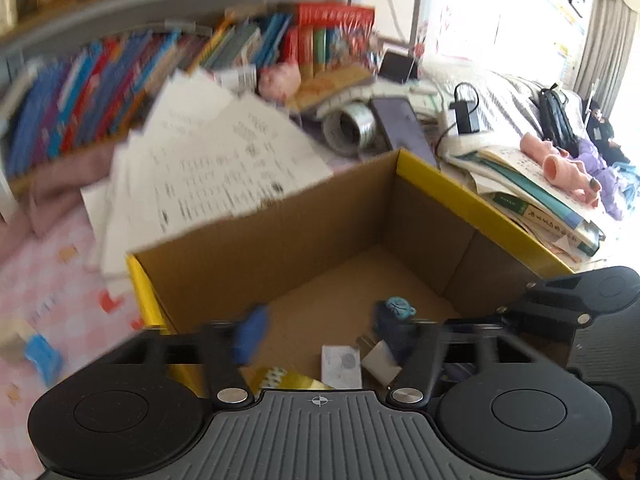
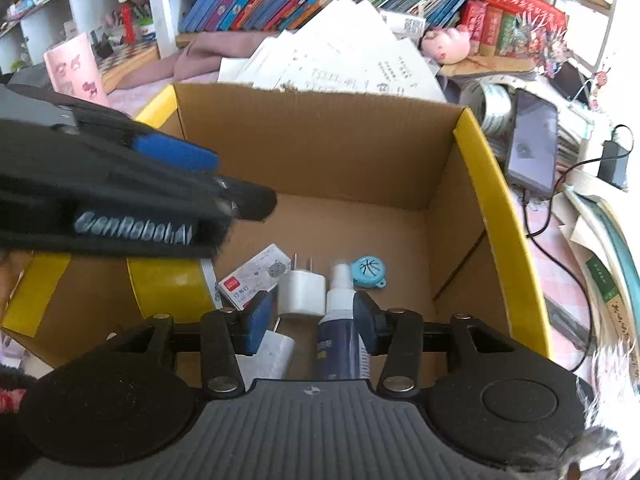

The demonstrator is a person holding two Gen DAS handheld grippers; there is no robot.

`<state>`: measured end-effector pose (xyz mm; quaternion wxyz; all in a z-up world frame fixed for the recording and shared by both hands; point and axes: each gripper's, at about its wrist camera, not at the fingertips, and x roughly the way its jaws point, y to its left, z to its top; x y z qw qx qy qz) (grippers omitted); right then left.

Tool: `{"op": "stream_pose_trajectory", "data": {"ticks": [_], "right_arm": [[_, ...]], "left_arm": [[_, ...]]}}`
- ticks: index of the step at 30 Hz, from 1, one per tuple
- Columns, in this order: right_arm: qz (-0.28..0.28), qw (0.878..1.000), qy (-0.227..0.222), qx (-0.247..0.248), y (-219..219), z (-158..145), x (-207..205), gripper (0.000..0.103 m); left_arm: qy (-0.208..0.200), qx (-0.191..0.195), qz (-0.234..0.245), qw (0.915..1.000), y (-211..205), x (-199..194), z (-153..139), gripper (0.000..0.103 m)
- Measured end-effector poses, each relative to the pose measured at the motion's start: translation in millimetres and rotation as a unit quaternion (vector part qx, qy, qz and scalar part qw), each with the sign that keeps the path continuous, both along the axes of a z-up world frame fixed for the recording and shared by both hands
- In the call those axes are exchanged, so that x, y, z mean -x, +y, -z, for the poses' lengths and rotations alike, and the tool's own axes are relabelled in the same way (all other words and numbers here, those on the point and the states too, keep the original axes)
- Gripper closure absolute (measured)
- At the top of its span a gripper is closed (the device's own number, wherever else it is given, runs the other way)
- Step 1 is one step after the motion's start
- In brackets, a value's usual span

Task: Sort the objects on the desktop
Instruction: 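Lower both items into the yellow box and open both tools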

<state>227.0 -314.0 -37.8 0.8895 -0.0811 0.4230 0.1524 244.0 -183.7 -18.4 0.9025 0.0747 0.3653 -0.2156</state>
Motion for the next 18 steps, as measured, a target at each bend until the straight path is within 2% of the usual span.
{"op": "stream_pose_trajectory", "data": {"ticks": [3,11,18], "right_arm": [[0.025,0.999,-0.027,0.006,0.7,-8.5,8.2,0.056],[0.126,0.988,-0.090,-0.025,-7.7,-33.8,26.5,0.055],[0.145,0.981,-0.126,-0.026,14.3,-47.1,46.2,0.055]], "left_arm": [[-0.036,0.006,0.006,0.9993,2.9,10.1,-10.2,0.027],[-0.072,0.049,-0.018,0.9960,34.0,27.6,-27.4,0.023],[-0.083,0.079,-0.044,0.9924,74.5,43.1,-34.4,0.022]]}}
